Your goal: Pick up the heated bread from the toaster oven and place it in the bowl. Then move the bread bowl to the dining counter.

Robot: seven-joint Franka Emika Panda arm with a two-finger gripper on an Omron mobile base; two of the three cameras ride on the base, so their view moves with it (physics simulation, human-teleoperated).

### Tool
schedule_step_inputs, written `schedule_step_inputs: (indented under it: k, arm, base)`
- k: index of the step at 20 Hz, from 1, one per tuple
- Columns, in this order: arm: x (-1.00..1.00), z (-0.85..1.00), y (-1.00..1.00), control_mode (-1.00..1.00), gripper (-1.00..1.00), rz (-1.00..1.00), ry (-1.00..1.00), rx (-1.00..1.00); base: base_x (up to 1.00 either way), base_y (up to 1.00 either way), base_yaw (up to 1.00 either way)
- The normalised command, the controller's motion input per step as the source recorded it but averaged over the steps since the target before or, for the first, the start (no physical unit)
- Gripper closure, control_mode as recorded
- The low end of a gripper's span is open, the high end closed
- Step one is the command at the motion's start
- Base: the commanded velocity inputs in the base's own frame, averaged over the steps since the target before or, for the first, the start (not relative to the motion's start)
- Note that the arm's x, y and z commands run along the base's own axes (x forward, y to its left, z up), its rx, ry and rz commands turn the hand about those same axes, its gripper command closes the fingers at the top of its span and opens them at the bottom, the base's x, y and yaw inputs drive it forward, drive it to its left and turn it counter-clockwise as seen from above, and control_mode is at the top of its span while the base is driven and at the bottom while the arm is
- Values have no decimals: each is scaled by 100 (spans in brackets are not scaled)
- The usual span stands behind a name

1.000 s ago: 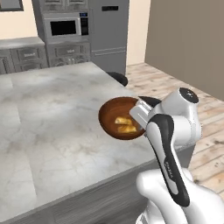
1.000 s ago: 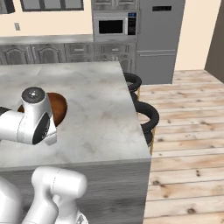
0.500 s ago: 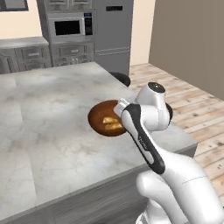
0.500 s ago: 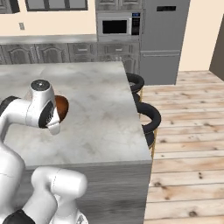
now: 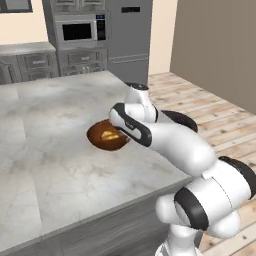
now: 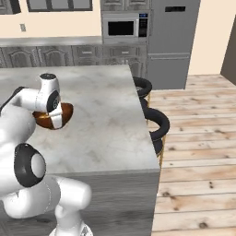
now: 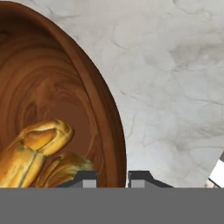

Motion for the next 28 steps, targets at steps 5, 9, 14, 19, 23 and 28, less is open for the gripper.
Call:
schedule_step_inputs:
  k: [5, 9, 14, 19, 23, 28]
  arm:
    - [99, -46, 4, -100, 100, 0, 0, 0]
    - [35, -73, -4, -100, 100, 0, 0, 0]
    - [2, -87, -3, -100, 100, 0, -1, 0]
    - [0, -67, -12, -100, 100, 0, -6, 7]
    - [0, -18, -7, -100, -100, 0, -4, 2]
    - [-2, 64, 0, -100, -100, -1, -5, 0]
  base:
    - [0, 0, 0]
    - [0, 0, 0]
    - [0, 0, 0]
    - [0, 0, 0]
    - [0, 0, 0]
    - [0, 0, 0]
